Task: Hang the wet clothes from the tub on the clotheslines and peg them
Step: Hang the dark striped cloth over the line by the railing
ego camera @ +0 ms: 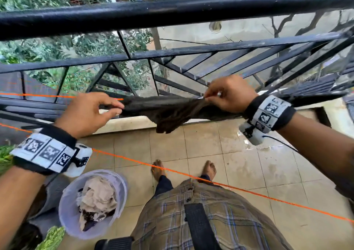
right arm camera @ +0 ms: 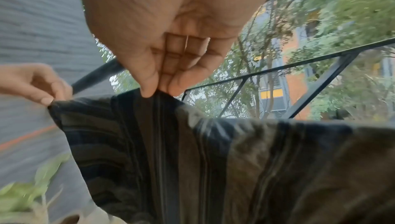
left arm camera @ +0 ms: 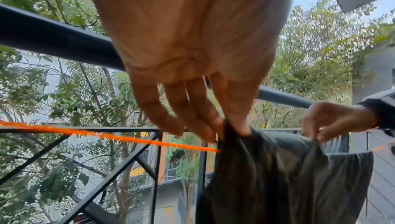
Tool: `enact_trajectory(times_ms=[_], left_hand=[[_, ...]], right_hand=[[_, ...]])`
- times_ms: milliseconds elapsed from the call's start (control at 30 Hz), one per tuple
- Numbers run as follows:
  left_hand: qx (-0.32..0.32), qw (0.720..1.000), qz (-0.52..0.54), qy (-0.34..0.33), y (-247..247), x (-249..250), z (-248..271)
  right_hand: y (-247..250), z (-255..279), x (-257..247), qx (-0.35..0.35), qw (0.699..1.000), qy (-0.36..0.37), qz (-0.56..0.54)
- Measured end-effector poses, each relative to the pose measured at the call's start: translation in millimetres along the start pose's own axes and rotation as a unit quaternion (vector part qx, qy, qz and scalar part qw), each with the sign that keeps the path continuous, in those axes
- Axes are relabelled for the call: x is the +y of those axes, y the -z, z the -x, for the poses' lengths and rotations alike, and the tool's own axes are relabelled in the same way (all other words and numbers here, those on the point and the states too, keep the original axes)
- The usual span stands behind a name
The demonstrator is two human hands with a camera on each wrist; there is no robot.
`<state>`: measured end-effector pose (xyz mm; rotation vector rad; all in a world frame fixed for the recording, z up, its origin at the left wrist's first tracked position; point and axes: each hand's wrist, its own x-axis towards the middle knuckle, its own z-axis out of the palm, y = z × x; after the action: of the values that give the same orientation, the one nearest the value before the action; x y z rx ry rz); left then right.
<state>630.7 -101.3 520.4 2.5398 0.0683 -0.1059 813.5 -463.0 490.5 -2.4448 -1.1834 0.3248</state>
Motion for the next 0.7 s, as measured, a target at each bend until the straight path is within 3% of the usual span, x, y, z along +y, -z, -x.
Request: enact_trajectory(times_ms=[67, 133, 300, 433, 500, 600, 700], left_hand=[[-0.098, 0.994, -0.024, 0.045, -6.9, -7.7, 0.7], [-0.131, 0.987, -0.058, 0.068, -14.6, -6.9, -3.4], [-0.139, 0.973, -0.168, 0.072, -29.7, 1.1, -16.3], [-0.036, 0.986, -0.157, 0.042, -32.4, 7.2, -30.9], [-0.027, 0.984, -0.173, -0.006, -34.2, 12.0, -41.7], [-0.05, 0.981, -0.182, -0.051, -44.0, 17.6, -63.9], [-0.108, 0.969, -0.22, -0.042, -63.3, 25.7, -86.4]], right_hand=[[-12.7, 7.2, -2.4, -0.049, 0.998, 0.012, 0.023], [-28.0, 8.4, -3.2, -0.09, 0.994, 0.02, 0.063], [-36.4, 4.9, 1.4, -0.091, 0.992, -0.001, 0.086], [-18.2, 14.6, 19.8, -0.054, 0.995, -0.057, 0.063], [-3.2, 24.8, 38.1, -0.035, 0.992, -0.103, 0.068], [22.9, 46.8, 74.2, -0.025, 0.98, -0.177, 0.085], [50.1, 79.1, 115.3, 0.0, 0.969, -0.232, 0.087]])
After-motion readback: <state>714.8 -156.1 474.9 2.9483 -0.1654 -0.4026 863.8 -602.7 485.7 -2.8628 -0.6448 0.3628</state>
